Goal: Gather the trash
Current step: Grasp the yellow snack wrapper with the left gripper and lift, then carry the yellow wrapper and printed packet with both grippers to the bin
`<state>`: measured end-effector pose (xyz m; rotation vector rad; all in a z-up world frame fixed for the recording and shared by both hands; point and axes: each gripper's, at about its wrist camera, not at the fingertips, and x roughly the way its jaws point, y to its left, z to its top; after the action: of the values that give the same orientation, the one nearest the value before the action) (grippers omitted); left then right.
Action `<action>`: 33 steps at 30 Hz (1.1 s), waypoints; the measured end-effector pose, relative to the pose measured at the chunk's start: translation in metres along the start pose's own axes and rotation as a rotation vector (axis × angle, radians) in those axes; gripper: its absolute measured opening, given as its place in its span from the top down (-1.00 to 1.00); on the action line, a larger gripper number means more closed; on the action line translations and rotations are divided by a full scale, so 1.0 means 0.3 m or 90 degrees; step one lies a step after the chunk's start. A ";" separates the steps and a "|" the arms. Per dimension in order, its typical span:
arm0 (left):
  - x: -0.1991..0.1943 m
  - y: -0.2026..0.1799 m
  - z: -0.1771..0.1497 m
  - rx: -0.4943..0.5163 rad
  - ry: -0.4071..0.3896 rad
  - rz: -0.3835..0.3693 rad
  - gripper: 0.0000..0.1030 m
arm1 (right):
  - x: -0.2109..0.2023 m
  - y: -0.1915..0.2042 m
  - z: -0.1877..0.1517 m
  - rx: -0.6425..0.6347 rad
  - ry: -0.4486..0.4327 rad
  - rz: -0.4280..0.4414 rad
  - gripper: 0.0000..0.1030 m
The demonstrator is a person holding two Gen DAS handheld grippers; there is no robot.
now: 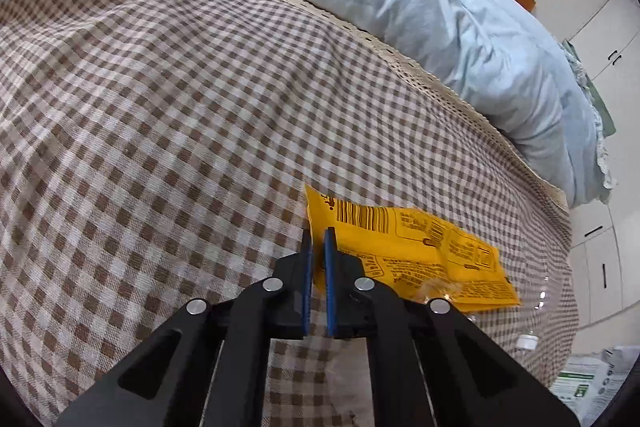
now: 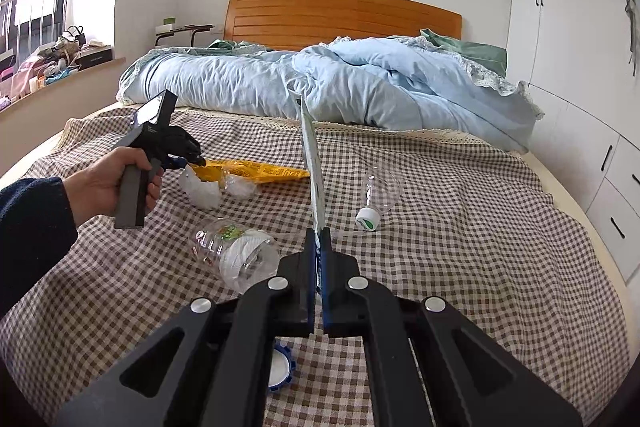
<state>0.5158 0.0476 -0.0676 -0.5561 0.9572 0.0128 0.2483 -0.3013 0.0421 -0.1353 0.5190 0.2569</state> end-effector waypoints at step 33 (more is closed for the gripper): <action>-1.227 -0.566 -0.865 0.402 -0.235 -0.196 1.00 | -0.705 -0.131 -0.287 0.076 0.007 -0.141 0.96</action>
<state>0.1426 -0.1320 0.1774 -0.0997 0.4649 -0.4367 0.0413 -0.3995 0.0776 -0.0766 0.5246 0.0087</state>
